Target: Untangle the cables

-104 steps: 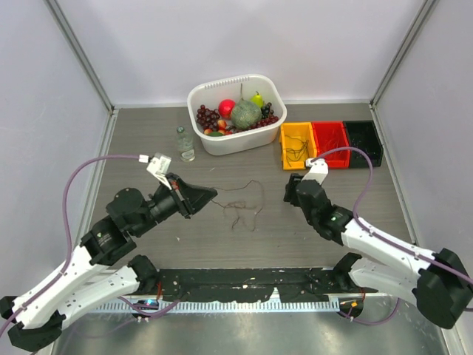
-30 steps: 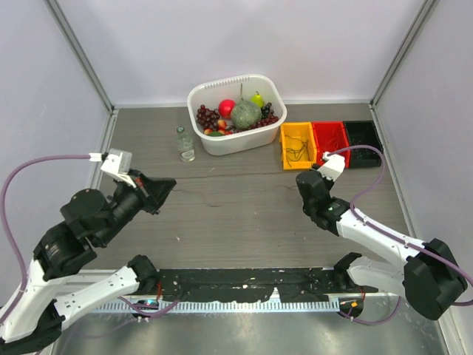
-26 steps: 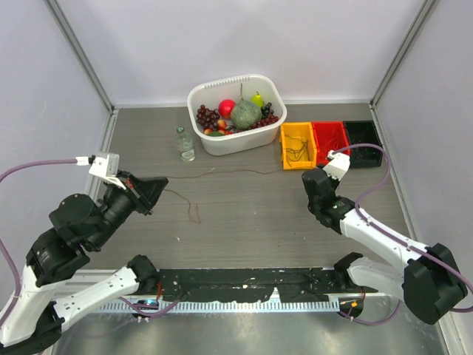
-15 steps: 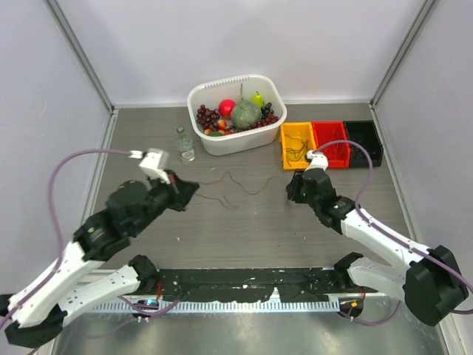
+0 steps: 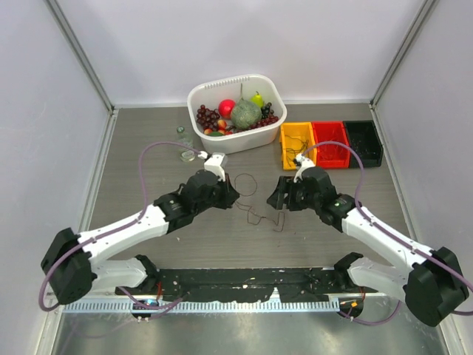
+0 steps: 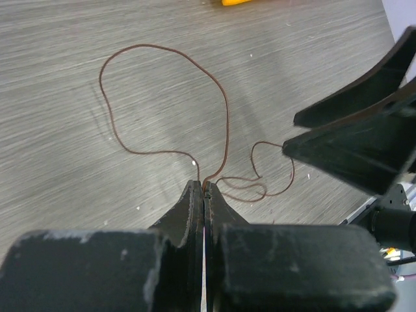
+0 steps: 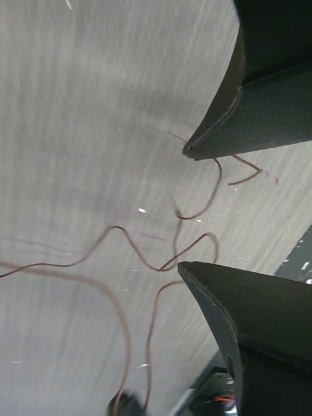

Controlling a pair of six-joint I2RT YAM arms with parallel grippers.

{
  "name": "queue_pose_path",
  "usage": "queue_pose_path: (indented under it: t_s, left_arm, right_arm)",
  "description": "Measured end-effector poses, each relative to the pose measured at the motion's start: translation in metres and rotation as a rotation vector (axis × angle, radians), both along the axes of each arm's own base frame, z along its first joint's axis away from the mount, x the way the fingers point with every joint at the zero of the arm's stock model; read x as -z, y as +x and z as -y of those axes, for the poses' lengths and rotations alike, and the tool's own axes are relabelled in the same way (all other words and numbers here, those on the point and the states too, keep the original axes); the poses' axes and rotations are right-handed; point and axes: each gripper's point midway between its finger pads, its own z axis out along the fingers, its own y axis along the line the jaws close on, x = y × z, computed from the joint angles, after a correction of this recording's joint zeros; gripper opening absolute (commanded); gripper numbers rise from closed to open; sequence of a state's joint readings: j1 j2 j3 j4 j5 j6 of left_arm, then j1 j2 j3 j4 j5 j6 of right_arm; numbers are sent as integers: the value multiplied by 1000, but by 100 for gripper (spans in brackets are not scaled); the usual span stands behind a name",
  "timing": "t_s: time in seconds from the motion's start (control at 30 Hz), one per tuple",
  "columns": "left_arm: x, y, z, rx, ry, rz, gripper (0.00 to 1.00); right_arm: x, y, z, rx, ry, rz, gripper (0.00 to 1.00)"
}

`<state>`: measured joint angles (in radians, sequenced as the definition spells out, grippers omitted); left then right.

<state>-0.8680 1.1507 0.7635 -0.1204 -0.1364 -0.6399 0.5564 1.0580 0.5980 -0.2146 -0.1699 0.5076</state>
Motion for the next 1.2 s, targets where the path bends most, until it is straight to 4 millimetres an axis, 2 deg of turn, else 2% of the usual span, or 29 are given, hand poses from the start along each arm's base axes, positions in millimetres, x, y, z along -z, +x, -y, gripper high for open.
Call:
queue_pose_path:
  t_s: [0.1, 0.17, 0.3, 0.37, 0.47, 0.5, 0.53, 0.7, 0.77, 0.8, 0.9, 1.03, 1.2]
  left_arm:
    - [13, 6, 17, 27, -10, -22, 1]
    - [28, 7, 29, 59, -3, -54, 13]
    - [52, 4, 42, 110, 6, -105, 45]
    - [54, 3, 42, 115, -5, -100, 62]
    - [49, 1, 35, 109, -31, -58, 79]
    - [46, -1, 30, 99, -41, -40, 82]
    - [42, -2, 25, 90, -51, -17, 86]
    - [24, -3, -4, 11, -106, 112, 89]
    - [26, -6, -20, -33, -118, 149, 90]
    - [39, -10, -40, -85, -112, 170, 90]
    - [43, -11, -50, -114, -127, 193, 91]
    - [45, -15, -64, -156, -181, 245, 91]
    - [38, -11, -63, -167, -214, 272, 90]
  right_arm:
    - [-16, 17, 13, 94, 6, 41, 69]
    - [-23, 28, 22, 161, 5, 56, 69]
    - [-23, 39, 43, 265, -18, 57, 63]
    - [-21, 40, 49, 289, -33, 48, 63]
    - [-19, 37, 49, 270, -40, 39, 70]
    - [-19, 36, 46, 256, -36, 33, 76]
    - [-18, 36, 42, 235, -29, 22, 77]
    - [4, 28, 11, 126, -6, -68, 78]
    - [16, 20, -5, 77, -13, -105, 79]
    - [31, 6, -24, 6, -35, -138, 78]
    - [38, -1, -37, -36, -70, -161, 78]
    - [44, 6, -62, -65, -117, -150, 78]
    - [52, 0, -80, -86, -167, -120, 78]
